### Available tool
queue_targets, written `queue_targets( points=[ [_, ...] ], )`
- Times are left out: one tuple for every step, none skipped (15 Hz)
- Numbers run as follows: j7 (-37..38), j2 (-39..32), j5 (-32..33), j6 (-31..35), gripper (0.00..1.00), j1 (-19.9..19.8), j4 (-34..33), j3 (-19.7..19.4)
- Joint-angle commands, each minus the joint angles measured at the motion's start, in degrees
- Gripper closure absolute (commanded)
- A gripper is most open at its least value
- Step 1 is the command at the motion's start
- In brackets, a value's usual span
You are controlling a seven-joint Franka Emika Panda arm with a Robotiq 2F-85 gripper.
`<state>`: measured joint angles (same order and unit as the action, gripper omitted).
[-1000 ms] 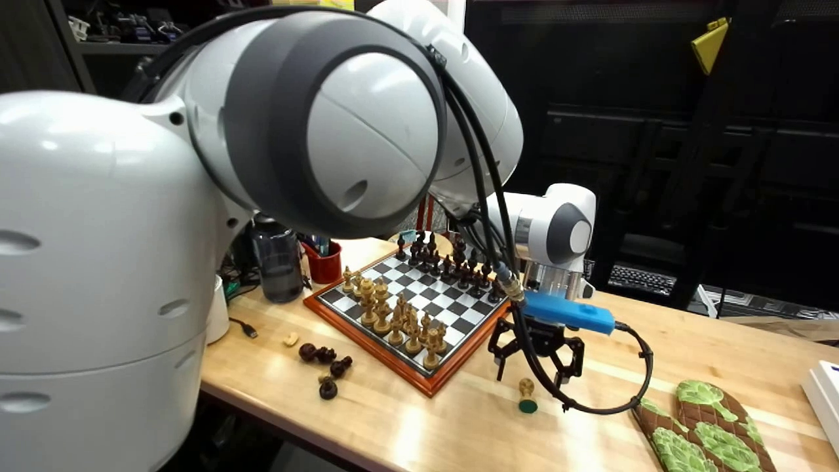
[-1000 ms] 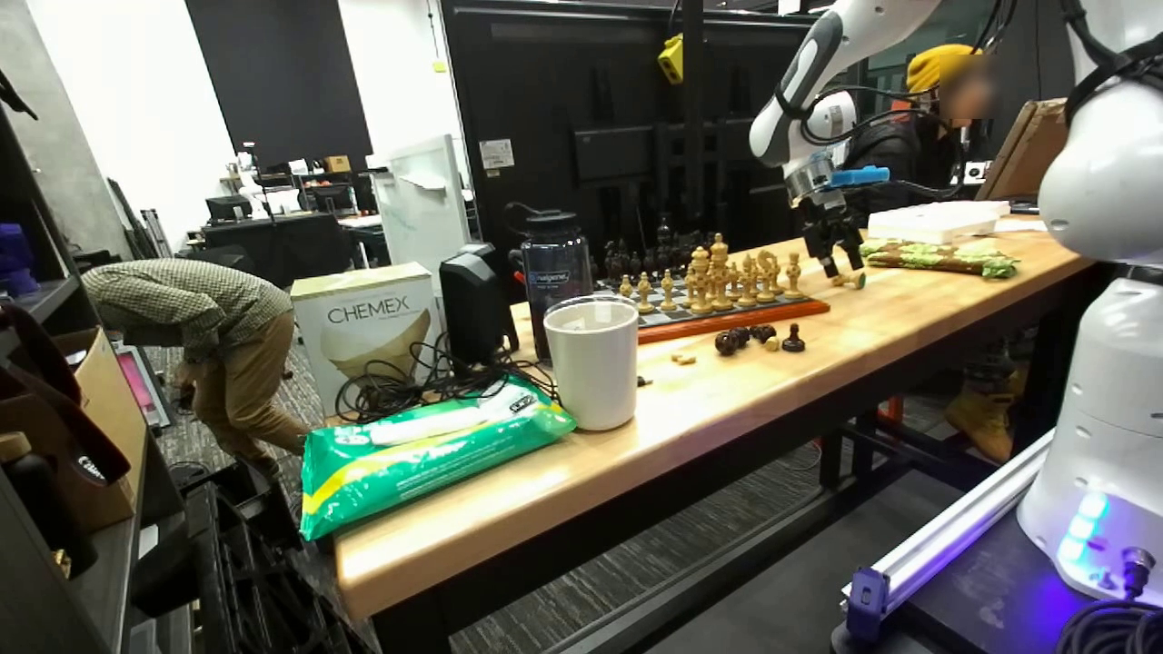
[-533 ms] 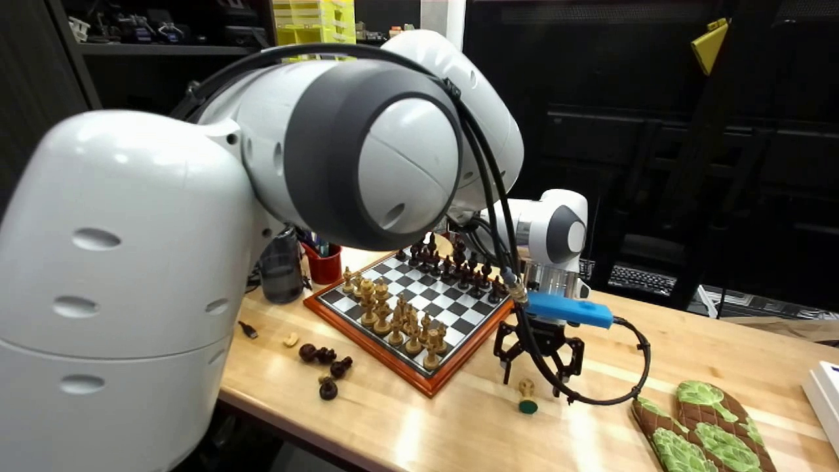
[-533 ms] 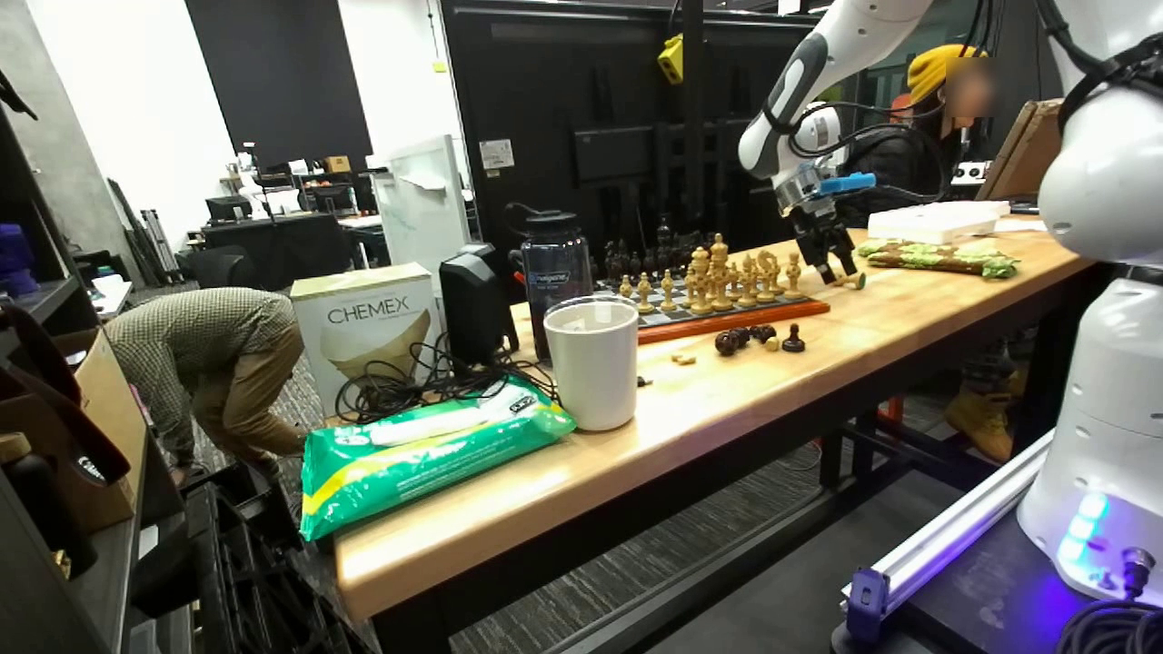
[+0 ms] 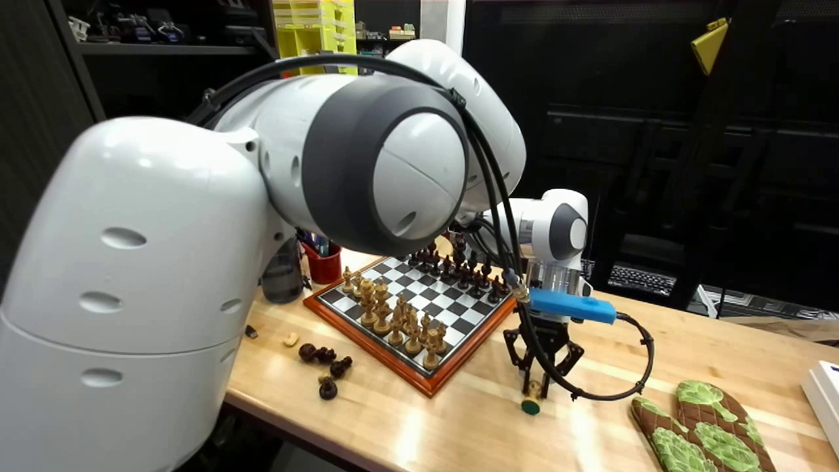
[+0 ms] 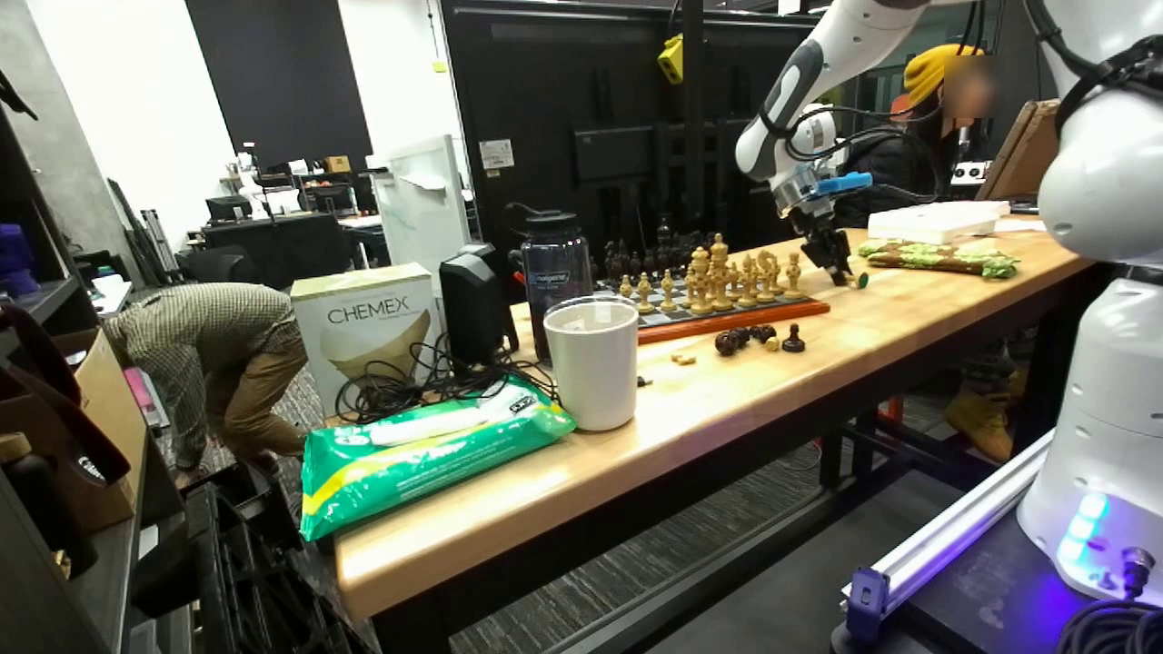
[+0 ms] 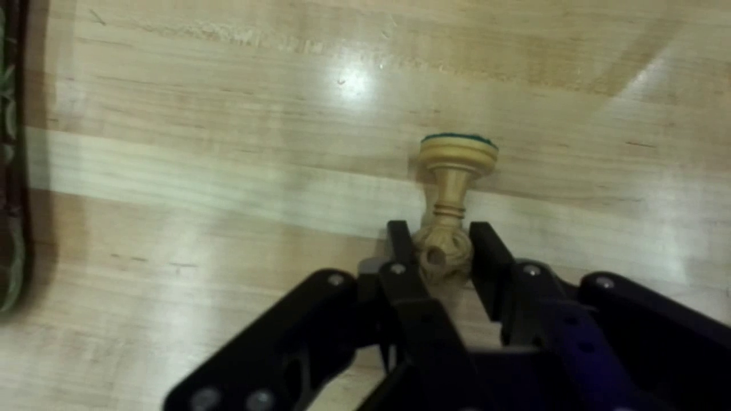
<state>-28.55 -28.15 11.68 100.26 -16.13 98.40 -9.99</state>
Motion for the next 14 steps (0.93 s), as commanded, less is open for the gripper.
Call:
queue_targets(
  points=[
    [0.7,1.6,1.4,-0.9,0.93,-0.1,0.1,0.6],
    [0.6,2.2,1.3,-0.5,0.93,0.0,0.3,0.7],
    [0.7,3.1,1.2,0.4,0.93,0.0,0.9,0.8],
    [0.6,4.1,1.0,1.7,0.93,0.0,1.6,0.9],
    [0.6,5.0,0.8,3.2,0.93,0.0,2.2,1.0],
    [0.3,6.4,0.6,6.0,0.93,-0.1,3.5,1.2],
    [-0.1,7.5,0.2,8.5,0.93,-0.2,4.4,1.4],
    [-0.4,8.9,-0.3,12.0,0.93,-0.4,5.9,1.7],
    [-0.7,10.6,-0.9,15.9,0.93,-0.6,7.9,1.8],
    [-0.9,12.3,-1.6,19.5,0.93,-0.7,10.0,1.9],
    [-1.3,14.1,-2.2,23.5,0.93,-0.7,12.5,1.9],
    [-1.6,16.1,-2.6,27.7,0.93,-0.8,15.7,1.8],
    [-1.8,17.9,-3.3,32.1,0.93,-0.8,18.6,1.7],
    [-2.2,19.6,-4.0,36.7,0.93,-0.9,21.8,1.5]
  ],
)
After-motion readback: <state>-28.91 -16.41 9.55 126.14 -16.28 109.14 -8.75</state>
